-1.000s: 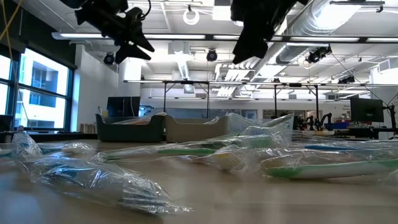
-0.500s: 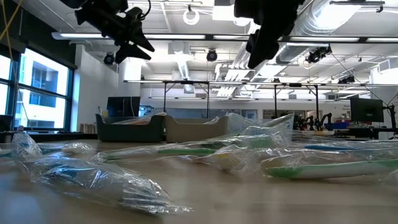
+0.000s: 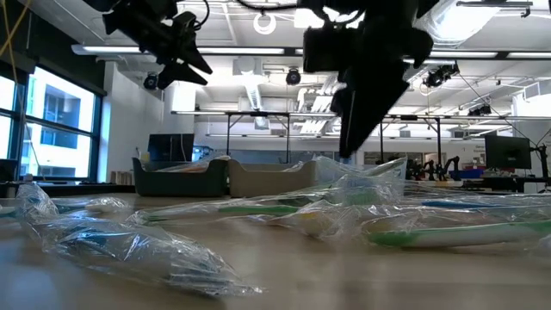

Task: Pick & Place Toothbrushes
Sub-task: Put the blue toothbrush into the gray bin

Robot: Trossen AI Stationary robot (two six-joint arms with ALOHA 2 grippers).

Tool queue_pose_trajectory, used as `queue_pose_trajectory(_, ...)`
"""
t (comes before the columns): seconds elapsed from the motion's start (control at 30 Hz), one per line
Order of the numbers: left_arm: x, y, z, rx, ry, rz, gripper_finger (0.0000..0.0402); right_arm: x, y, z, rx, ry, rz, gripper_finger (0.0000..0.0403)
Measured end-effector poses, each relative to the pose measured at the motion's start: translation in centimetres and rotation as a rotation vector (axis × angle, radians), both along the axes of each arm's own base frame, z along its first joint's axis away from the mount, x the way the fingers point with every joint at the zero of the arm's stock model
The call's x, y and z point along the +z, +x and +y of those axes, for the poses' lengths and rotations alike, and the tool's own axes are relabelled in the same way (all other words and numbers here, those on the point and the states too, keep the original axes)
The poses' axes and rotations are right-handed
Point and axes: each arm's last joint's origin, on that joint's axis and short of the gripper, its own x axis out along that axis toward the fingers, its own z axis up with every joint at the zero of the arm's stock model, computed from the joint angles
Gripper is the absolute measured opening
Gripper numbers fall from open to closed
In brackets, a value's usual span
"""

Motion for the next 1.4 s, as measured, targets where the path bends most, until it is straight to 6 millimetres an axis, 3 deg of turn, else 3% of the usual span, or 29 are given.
queue_pose_trajectory(0.3, -0.2, 0.0, -0.1, -0.017, 0.017, 0.023, 0.0155, -3.4, 0.7, 0.6, -0.061, 0.02, 0.11, 0.0188)
queue_pose_trajectory(0.9, -0.2, -0.1, 0.0, -0.011, 0.017, 0.024, 0.0155, -6.0, 1.5, 0.8, -0.069, -0.01, 0.145, 0.0186)
queue_pose_trajectory(1.4, -0.2, -0.1, 0.0, -0.009, 0.019, 0.026, 0.0155, -6.1, 1.5, 0.7, -0.077, -0.036, 0.143, 0.0048)
